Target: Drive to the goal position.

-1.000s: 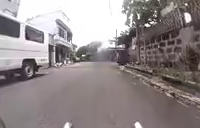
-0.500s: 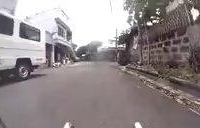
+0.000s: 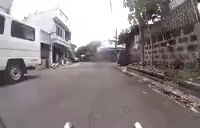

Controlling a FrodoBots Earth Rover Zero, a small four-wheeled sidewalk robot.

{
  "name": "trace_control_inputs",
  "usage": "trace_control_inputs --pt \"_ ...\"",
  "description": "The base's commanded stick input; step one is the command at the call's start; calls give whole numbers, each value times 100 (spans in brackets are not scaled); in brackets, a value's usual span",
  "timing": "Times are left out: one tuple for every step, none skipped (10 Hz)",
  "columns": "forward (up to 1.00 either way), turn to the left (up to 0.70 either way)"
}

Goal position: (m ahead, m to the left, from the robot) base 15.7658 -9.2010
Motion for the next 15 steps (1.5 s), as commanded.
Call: trace_control_inputs --pt "70 0" --pt "70 0" --pt "70 0" --pt "70 0" --pt "70 0" --pt "70 0" --pt "70 0" --pt "70 0" --pt "70 0" --pt "70 0" --pt "70 0" --pt "70 0" --pt "70 0" --pt "70 0" --pt "70 0"
